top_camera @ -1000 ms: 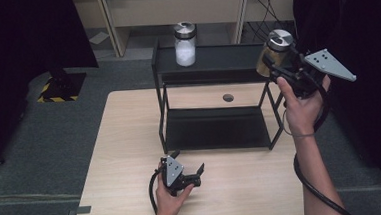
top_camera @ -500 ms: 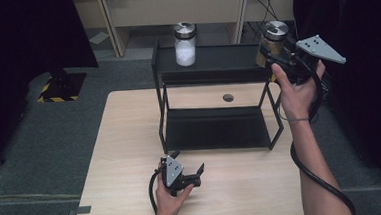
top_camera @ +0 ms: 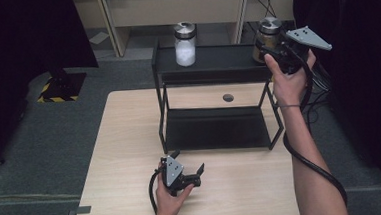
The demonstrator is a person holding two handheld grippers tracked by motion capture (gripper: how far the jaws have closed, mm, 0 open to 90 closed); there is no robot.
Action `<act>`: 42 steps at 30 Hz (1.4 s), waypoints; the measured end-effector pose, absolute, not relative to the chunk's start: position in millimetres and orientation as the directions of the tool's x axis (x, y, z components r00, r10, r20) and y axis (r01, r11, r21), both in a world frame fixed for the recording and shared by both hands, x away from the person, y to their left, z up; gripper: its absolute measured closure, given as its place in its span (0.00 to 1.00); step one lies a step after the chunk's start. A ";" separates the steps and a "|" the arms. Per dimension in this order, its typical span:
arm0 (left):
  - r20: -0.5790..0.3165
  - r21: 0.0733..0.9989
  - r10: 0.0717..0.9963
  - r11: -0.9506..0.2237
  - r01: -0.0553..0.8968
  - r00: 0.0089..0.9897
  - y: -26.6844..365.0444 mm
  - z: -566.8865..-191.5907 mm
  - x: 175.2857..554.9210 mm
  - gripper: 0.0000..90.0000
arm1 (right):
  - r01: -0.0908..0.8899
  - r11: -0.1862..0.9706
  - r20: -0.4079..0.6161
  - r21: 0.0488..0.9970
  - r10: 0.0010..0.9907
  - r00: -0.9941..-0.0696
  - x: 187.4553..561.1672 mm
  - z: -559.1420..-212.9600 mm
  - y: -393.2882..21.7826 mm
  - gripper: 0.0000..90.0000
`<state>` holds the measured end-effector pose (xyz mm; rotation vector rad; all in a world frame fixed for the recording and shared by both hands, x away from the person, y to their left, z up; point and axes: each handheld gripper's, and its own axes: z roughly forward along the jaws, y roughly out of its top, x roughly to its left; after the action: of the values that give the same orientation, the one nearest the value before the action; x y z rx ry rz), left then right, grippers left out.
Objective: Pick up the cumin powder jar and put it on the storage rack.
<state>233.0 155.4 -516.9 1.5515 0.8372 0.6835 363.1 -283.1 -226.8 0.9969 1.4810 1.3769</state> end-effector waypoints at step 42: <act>-0.028 0.990 0.821 -0.057 0.132 0.571 155.2 -517.2 232.7 0.01 | 0.027 -0.009 0.017 1.000 0.949 -0.314 380.7 -237.3 -280.8 0.33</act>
<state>232.7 155.2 -517.2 1.5506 0.8348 0.6857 380.7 -280.8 -237.3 1.0696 1.4544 1.4388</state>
